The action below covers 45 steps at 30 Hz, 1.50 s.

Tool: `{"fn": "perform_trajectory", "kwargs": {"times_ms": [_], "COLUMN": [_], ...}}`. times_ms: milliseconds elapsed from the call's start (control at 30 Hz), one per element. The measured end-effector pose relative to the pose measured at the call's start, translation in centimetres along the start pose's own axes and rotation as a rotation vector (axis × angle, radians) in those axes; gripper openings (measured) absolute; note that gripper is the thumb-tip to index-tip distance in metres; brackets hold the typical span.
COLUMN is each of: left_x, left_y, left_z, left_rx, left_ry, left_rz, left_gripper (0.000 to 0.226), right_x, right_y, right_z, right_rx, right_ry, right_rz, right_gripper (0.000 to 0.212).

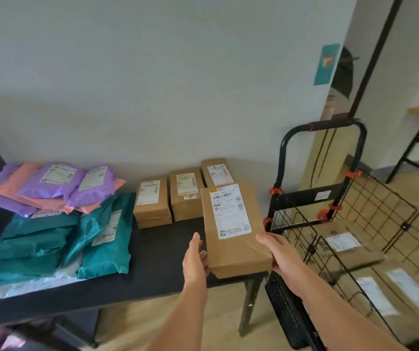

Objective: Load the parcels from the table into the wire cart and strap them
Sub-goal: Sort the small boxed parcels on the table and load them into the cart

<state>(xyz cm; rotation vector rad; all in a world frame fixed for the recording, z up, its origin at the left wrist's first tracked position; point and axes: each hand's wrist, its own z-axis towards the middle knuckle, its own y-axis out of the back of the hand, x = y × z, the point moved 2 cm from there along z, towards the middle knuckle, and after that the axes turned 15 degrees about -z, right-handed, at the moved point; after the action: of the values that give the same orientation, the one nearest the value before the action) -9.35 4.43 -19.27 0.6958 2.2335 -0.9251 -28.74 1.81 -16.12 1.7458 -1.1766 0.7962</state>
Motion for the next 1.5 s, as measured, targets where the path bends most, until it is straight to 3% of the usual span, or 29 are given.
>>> {"fn": "perform_trajectory", "kwargs": {"times_ms": [267,867,1067,1167,1500], "left_x": [8.2,24.4,28.3,29.9,33.7], "left_y": [-6.8,-19.7,-26.2,-29.3,-35.0], "left_z": [-6.3,-8.4,-6.2,-4.7,-0.9], "left_rx": [0.244,0.385,0.341,0.328,0.272], "left_ry": [0.108,0.284,0.305,0.342,0.376], "left_rz": [0.118,0.283,0.297,0.271,0.379], "left_gripper": [0.049,0.061,0.065,0.06,0.048], "right_x": [-5.9,-16.4,-18.0,-18.1,-19.9], "right_y": [9.8,25.5,31.7,34.8,40.2], "right_z": [-6.2,-8.4,-4.4,-1.7,4.9], "right_rx": [-0.001,-0.283,-0.297,-0.265,-0.248], "right_ry": [-0.048,-0.171,-0.232,-0.261,-0.374], "right_rz": [0.129,0.31,0.322,0.265,0.237], "right_gripper": [0.037,0.031,0.033,0.039,0.032]}}
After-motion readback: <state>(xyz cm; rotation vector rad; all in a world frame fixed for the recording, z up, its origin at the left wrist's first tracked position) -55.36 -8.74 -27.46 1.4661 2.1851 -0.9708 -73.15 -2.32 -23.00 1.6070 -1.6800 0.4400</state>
